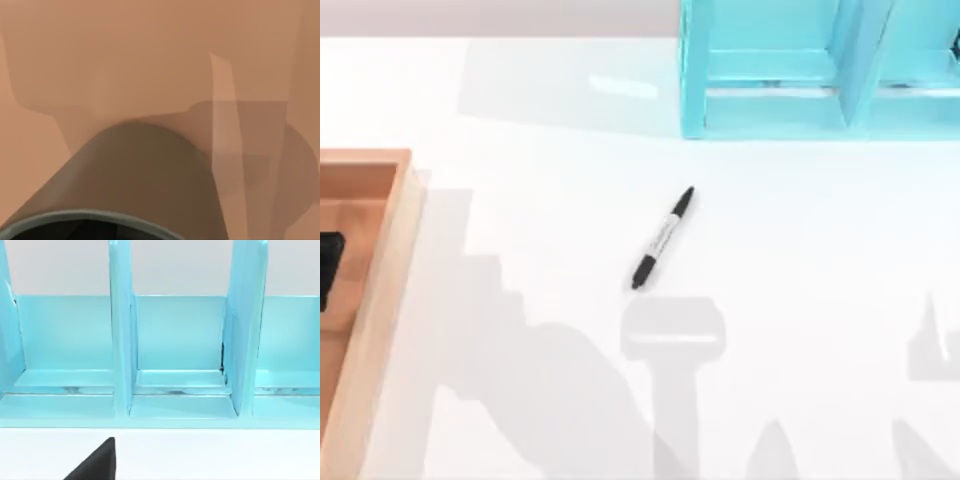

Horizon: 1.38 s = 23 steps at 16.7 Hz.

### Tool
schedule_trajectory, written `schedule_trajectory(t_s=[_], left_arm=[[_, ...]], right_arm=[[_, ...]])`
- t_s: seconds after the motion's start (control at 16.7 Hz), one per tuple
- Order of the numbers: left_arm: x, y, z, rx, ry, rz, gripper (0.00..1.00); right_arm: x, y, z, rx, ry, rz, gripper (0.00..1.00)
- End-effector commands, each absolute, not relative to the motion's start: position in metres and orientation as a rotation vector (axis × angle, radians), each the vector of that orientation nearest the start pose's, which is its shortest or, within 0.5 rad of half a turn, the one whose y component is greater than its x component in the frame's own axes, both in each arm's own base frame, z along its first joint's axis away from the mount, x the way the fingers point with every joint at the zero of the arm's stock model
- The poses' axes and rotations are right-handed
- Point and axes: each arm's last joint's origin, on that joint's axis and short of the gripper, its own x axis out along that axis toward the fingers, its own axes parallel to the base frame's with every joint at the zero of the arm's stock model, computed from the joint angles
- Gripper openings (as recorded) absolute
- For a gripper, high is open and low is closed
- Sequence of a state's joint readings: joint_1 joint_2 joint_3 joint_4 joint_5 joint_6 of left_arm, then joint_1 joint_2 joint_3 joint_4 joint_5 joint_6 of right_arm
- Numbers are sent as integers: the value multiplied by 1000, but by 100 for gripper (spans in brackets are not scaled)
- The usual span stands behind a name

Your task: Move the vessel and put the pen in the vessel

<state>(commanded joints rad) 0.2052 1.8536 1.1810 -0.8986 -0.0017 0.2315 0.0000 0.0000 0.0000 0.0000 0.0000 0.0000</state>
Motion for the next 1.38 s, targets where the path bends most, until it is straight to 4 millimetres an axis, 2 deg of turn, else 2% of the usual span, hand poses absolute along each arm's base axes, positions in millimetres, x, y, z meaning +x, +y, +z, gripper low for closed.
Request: schedule_trajectory(t_s=[0.18, 0.96, 1.38], left_arm=[[321, 69, 148, 19, 1572, -16, 100], [321, 69, 148, 19, 1572, -16, 2], [321, 69, 148, 19, 1572, -16, 0]], right_arm=[[106, -1, 160, 0, 0, 0, 100], [106, -1, 160, 0, 0, 0, 100], [106, -1, 160, 0, 0, 0, 100]])
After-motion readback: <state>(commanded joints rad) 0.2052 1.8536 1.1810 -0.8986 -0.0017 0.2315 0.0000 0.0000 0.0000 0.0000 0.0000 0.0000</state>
